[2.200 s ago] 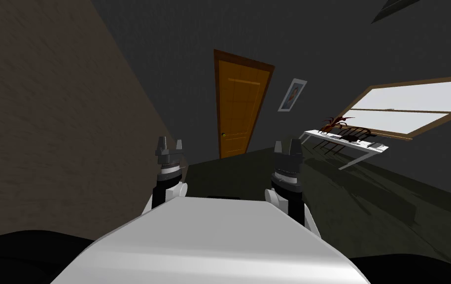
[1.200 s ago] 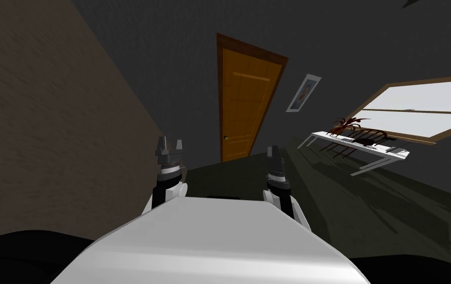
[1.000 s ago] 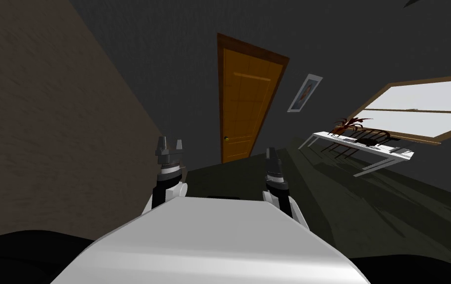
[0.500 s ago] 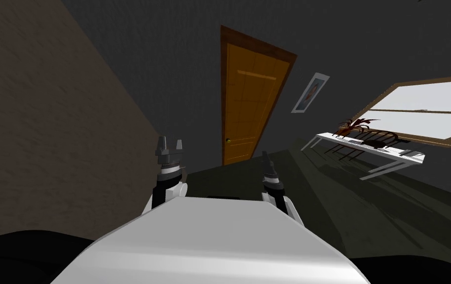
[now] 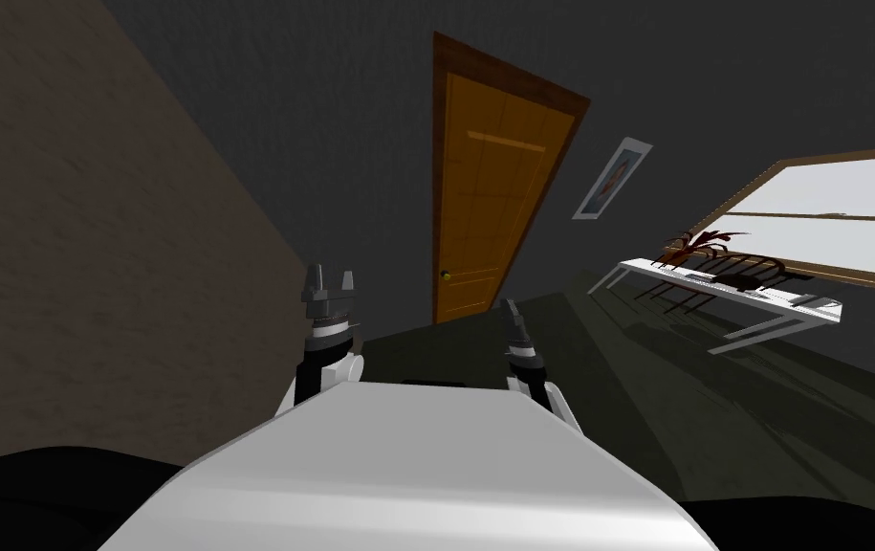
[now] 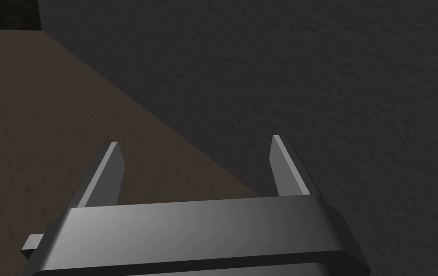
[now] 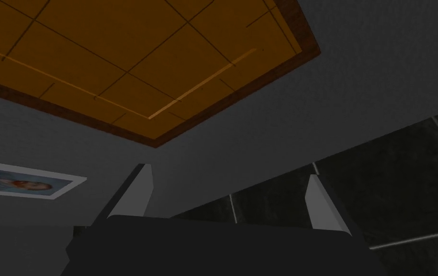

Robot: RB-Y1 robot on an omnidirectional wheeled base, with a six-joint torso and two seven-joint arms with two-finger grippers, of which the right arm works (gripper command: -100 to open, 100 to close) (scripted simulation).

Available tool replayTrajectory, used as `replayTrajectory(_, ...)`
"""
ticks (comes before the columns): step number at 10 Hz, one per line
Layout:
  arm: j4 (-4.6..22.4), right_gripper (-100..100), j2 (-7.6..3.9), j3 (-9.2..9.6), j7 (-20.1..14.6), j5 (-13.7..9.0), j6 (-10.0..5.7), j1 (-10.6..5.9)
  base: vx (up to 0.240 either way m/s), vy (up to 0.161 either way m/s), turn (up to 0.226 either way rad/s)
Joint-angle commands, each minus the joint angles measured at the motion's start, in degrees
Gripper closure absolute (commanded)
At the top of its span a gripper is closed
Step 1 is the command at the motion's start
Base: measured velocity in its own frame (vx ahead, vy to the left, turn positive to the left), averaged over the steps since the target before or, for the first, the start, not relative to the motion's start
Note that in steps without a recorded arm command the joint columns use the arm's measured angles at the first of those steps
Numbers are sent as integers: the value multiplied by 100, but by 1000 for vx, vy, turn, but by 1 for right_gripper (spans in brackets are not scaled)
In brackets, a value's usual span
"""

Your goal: Pull the door open

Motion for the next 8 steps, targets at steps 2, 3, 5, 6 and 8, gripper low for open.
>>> replayTrajectory(2,392,-100,-67,-21,318,153,-123,-38,136,68,1)
replayTrajectory(3,510,-100,-83,-25,407,196,-162,-53,133,86,0)
replayTrajectory(5,752,-100,-112,-34,589,283,-241,-83,96,70,0)
replayTrajectory(6,874,-100,-127,-39,680,328,-282,-98,94,50,-3)
replayTrajectory(8,1118,-100,-156,-48,863,416,-362,-129,114,55,0)
